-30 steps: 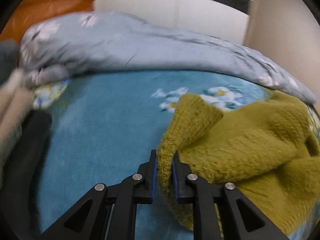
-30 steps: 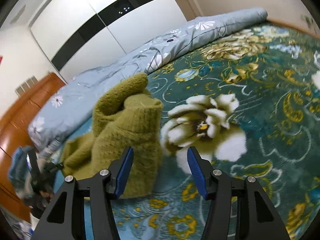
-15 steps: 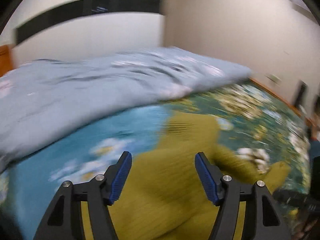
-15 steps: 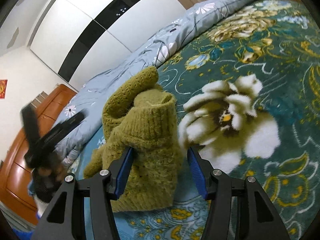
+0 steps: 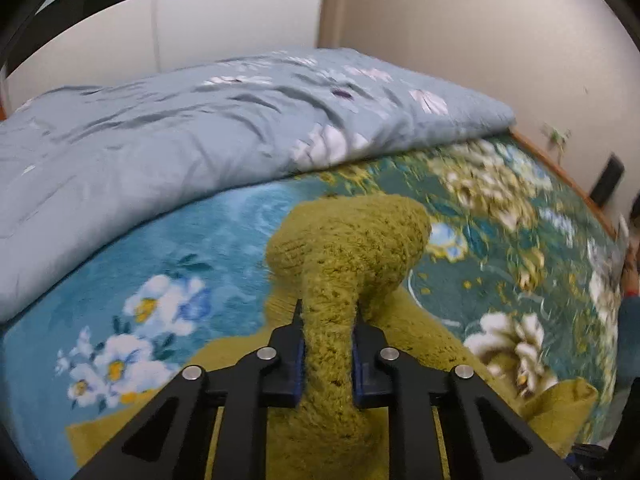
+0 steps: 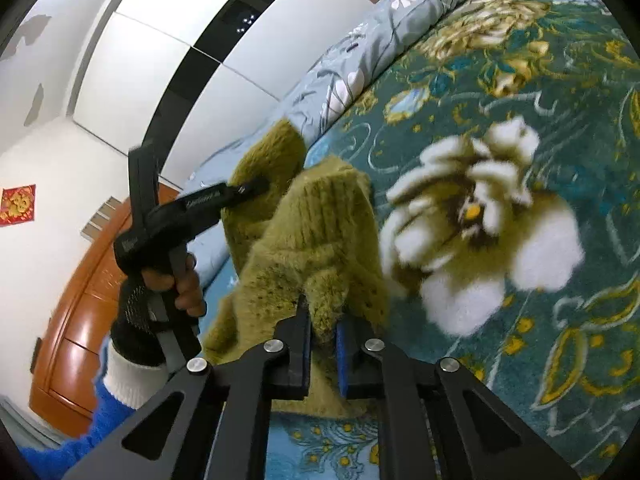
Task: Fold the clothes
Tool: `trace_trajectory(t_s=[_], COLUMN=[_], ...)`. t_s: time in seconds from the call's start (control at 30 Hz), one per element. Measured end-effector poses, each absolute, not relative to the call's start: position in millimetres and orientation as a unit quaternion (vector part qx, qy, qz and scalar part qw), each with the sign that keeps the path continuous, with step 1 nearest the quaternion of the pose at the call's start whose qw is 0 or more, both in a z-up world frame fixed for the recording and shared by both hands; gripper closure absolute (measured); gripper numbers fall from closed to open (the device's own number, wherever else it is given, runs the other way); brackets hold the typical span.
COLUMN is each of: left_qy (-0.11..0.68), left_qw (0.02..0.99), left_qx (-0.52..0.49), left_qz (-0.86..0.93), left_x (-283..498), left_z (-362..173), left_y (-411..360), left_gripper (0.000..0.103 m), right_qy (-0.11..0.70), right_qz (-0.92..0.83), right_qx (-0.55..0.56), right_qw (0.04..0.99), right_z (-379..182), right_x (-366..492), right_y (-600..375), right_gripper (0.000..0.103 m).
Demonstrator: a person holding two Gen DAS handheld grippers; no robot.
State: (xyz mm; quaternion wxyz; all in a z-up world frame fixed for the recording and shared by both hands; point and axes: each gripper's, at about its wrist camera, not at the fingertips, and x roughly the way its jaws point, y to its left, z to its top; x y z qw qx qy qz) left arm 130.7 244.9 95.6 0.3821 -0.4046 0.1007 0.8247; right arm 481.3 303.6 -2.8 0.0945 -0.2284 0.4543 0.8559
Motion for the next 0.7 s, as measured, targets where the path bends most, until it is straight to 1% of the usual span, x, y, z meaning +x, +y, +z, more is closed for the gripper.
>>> trace_trajectory(t_s=[0.1, 0.23, 0.33, 0.4, 0.47, 0.57, 0.6, 0.7], left_qy=[0.054, -0.012, -0.061, -0.082, -0.08, -0.059, -0.062, -0.103], left_qw=[0.379, 0.376, 0.386, 0.384, 0.371, 0.326, 0.309, 0.269], left_qx=[-0.377, -0.315, -0.278, -0.268, -0.274, -0.327, -0.358, -0.462], left_qz=[0.844, 0.871, 0.877, 0.88, 0.884, 0.885, 0.879, 0.839], left_x=[124, 138, 154, 170, 186, 202, 202, 200], left_z=[130, 190, 220, 221, 204, 144, 117, 38], left_y=[217, 161, 108, 74, 45, 11, 0, -31], left_gripper=[0.086, 0.086, 0.086, 0.086, 0.086, 0.086, 0.086, 0.086], right_qy=[0.423, 0.35, 0.307, 0.296, 0.308, 0.328, 0.337, 0.372], right_qz=[0.875, 0.909, 0.929, 0.933, 0.929, 0.91, 0.9, 0.869], right_qx=[-0.211, -0.181, -0.138, -0.123, -0.124, -0.174, -0.198, -0.255], right_qw=[0.103, 0.133, 0.154, 0.165, 0.167, 0.184, 0.193, 0.202], right_z=[29, 91, 136, 146, 137, 94, 74, 21], right_x=[491, 502, 527, 546, 566, 586, 592, 600], right_y=[319, 335, 340, 343, 344, 341, 339, 334], right_gripper=[0.095, 0.095, 0.095, 0.095, 0.095, 0.095, 0.095, 0.094])
